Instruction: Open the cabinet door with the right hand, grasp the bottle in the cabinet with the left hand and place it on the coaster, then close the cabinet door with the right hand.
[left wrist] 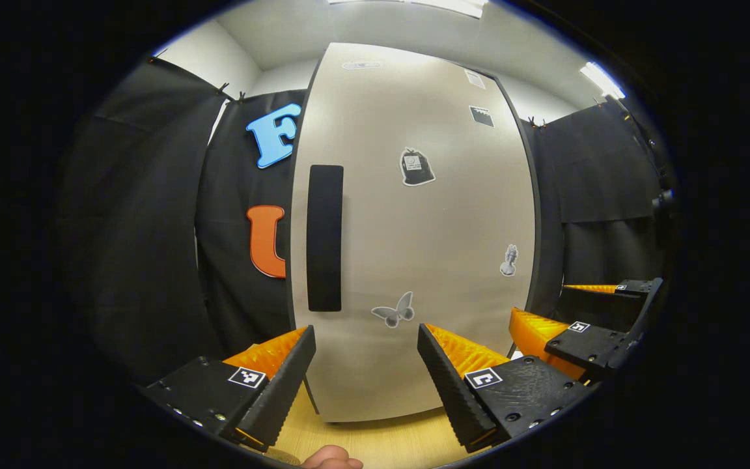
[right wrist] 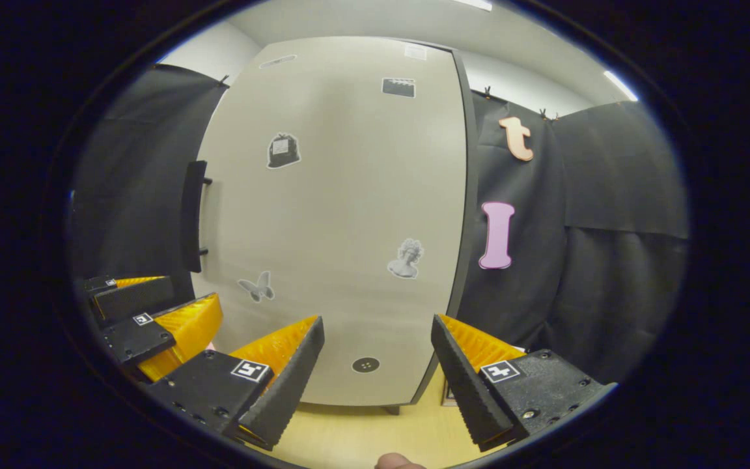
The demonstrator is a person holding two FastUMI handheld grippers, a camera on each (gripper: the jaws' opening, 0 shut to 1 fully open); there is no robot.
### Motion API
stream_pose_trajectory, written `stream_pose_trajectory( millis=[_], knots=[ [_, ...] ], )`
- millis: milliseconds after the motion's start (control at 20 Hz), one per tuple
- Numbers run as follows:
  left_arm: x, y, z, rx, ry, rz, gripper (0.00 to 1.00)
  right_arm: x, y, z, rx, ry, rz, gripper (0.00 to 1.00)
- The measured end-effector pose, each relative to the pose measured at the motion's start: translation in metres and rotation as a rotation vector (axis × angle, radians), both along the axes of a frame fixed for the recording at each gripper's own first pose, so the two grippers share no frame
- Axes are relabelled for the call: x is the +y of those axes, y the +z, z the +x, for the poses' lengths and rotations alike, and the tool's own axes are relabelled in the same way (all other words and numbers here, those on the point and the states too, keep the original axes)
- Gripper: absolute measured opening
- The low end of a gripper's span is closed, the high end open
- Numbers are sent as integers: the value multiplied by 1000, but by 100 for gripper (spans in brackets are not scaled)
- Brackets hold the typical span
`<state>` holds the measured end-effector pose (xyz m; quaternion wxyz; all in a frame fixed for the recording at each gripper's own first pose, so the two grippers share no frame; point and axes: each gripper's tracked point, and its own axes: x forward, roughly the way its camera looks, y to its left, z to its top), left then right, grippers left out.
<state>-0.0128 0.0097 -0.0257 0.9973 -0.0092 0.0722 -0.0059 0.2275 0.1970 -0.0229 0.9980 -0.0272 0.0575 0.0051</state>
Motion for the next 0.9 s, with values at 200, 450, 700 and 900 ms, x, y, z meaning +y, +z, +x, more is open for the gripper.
stream_pose_trajectory(
  millis=[200, 450, 700, 900],
  knots=[
    [1, -1, 1, 8, 2, 1, 95, -4, -2, -2, 4, -8, 13, 100],
    [3, 1, 2, -1, 14, 19, 95, -7, -2, -1, 2, -9, 33, 100],
    [1, -1, -1, 9, 7, 22, 95, -11, -5, 1, 5, -9, 38, 100],
    [0, 0, -2, 7, 9, 23, 95, -14, -4, -2, 1, -10, 43, 100]
  ],
)
